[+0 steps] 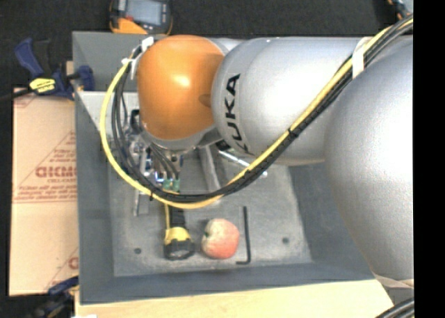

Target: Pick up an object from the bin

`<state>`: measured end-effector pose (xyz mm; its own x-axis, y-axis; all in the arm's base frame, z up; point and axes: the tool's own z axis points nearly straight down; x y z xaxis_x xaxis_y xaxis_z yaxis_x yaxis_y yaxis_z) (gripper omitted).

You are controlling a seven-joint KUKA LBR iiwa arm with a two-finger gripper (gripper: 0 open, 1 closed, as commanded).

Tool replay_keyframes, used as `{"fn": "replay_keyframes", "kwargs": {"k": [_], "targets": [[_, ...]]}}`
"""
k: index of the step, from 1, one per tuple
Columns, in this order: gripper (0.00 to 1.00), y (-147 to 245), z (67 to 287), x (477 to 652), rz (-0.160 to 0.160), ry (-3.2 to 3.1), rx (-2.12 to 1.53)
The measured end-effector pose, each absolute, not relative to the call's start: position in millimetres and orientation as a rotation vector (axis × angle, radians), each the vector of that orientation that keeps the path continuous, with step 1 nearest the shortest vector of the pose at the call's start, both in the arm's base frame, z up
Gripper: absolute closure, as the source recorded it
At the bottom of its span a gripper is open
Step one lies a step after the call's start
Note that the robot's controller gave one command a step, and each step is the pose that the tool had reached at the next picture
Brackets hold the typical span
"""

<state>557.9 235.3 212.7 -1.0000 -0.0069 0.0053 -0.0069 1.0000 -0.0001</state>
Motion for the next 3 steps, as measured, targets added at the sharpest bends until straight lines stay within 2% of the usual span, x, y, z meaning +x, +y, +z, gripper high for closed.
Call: {"fn": "replay_keyframes", "kwargs": {"k": [1, 2, 3], "targets": [[0.0, 234.0, 217.7, 560.0, -0.003, -3.145, 0.002], [0.0, 222.6, 169.2, 533.0, -0.002, -3.139, 0.227], [1.0, 187.1, 108.3, 511.6, -0.006, -3.129, 0.398]]}}
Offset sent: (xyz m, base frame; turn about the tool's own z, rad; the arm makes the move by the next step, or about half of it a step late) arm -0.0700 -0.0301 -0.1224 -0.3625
